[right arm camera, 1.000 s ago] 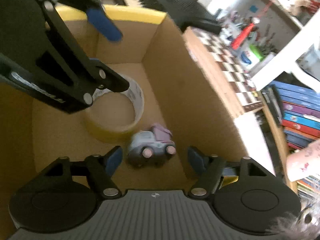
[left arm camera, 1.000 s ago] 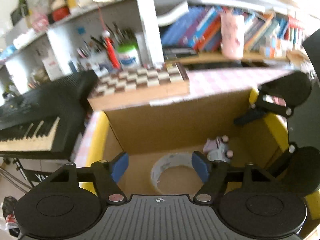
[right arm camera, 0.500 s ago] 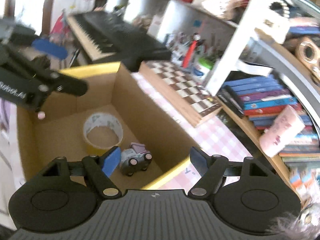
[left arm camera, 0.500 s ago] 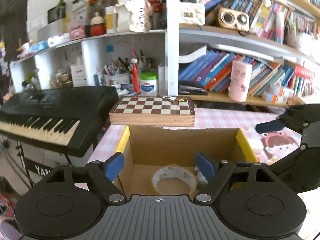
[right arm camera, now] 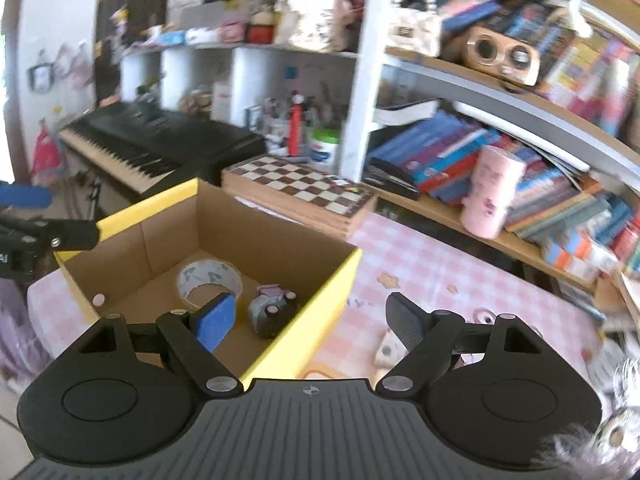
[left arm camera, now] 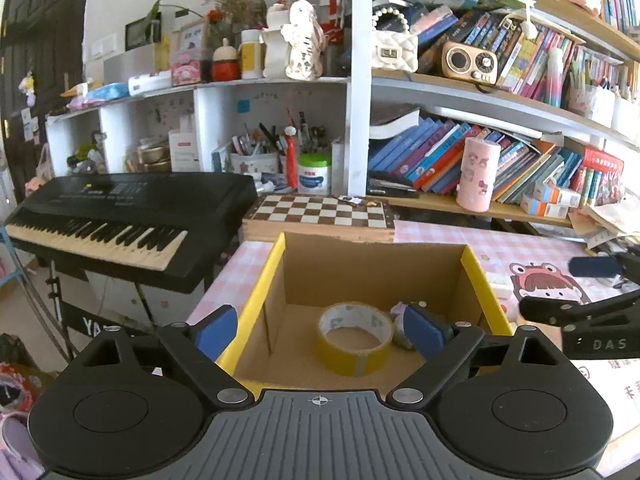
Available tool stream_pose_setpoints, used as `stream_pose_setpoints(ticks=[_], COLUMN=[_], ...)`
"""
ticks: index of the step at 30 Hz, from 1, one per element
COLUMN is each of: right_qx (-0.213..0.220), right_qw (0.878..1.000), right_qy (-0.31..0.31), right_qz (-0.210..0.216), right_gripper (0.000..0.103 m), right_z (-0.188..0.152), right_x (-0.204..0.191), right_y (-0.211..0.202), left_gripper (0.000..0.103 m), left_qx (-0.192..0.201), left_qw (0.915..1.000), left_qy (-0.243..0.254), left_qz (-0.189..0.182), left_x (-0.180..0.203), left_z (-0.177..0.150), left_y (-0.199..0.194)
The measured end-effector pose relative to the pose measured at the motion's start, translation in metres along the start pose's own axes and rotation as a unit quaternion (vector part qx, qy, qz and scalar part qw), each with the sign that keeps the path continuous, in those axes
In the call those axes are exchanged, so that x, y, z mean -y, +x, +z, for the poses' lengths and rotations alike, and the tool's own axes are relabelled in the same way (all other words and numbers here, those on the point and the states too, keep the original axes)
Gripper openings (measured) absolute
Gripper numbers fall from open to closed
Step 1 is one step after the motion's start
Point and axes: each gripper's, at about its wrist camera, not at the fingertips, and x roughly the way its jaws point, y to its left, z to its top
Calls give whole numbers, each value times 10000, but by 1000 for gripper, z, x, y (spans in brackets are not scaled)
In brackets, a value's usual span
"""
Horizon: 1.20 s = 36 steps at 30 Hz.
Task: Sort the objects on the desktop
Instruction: 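Open both grippers to drop the truck and tape roll into the box, then withdraw both grippers from the box back toward the table edge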
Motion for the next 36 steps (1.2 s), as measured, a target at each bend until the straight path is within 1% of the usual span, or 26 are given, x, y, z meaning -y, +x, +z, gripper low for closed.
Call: stream_pose_setpoints(ticks=[6,11,15,18,21,24,29,36], right_qx=[108,153,77,47,-24,-36,-59,-172], right_qw=[9973,9921,9888,9883,9902,9915,9923,9920], right_qy=[583,968,1233,1258,1114,977,926,969], right_qz=[-442,-788,-842,-861,-842,-859,-817,-788], right_gripper=[82,84,84,84,84,84,84,85], right_z=[-20,-41,-62,-76,-88,-95,-110,-128], right_x=[-5,-20,-41,-59,-76,-88,-104,-121], right_y=[-27,-50,-67,-81,-93,-103,-117,-130], left_gripper=[93,93,93,93,93,93,93,93], left_qx=[60,32,-31,-94,-132,-158,-239,-455], left_qw=[9999,9998,9997,9996,9994,9990,9980,9977], left_qy=[-84,-125,-129,-183,-238,-330,-471,-368], left_qz=[58,151,180,169,198,243,346,354], left_x=[-10,-16,-20,-24,-26,-28,-31,-35], left_z=[-15,-35,-54,-68,-79,-89,-107,-126], left_y=[-26,-52,-71,-84,-95,-105,-120,-132])
